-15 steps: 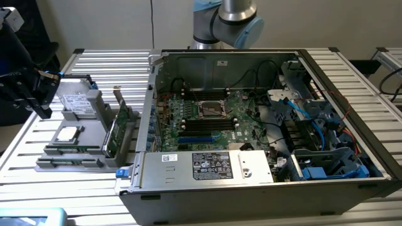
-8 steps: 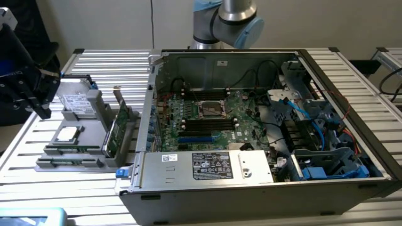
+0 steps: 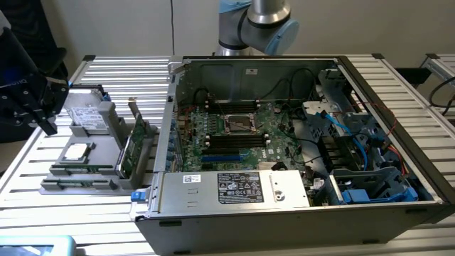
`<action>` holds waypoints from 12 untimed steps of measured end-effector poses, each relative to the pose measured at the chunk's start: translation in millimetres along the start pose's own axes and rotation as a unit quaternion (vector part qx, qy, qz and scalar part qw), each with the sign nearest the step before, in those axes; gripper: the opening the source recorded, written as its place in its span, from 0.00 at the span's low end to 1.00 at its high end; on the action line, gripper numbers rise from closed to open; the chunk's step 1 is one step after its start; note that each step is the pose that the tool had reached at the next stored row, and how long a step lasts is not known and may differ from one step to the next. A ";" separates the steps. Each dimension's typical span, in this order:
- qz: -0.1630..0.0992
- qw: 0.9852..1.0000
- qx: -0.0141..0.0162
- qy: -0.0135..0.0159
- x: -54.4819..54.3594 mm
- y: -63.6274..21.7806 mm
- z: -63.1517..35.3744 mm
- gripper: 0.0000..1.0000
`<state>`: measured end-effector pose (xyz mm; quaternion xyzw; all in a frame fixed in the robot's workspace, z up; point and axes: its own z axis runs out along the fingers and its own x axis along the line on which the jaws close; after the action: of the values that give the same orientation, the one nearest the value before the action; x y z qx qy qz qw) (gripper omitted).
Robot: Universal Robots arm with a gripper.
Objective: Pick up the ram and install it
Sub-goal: 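Pick up the ram and move it above insertion slot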
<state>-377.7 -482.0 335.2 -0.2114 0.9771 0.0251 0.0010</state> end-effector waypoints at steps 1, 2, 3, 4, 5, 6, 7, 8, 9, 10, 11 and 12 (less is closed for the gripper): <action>-0.009 1.000 0.000 0.000 0.0 0.0 0.1 0.11; -0.018 1.000 0.000 0.001 0.0 0.0 0.1 0.11; -0.027 1.000 0.000 0.001 0.0 0.0 0.1 0.11; -0.037 0.999 0.000 0.002 0.0 0.0 0.1 0.11; -0.046 0.999 -0.001 0.002 0.0 0.0 0.1 0.11; -0.055 0.998 -0.001 0.003 0.0 0.0 0.2 0.11; -0.064 0.998 -0.001 0.003 0.0 0.0 0.2 0.11; -0.073 0.997 -0.001 0.004 0.0 0.0 0.3 0.11; -0.082 0.997 -0.001 0.004 0.0 0.0 0.3 0.11; -0.091 0.996 -0.001 0.004 0.0 0.0 0.3 0.11; -0.101 0.995 -0.001 0.005 0.0 0.0 0.4 0.11; -0.110 0.994 -0.001 0.005 0.0 0.0 0.4 0.11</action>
<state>-377.7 -482.0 334.8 -0.3175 0.9479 0.0250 -0.0018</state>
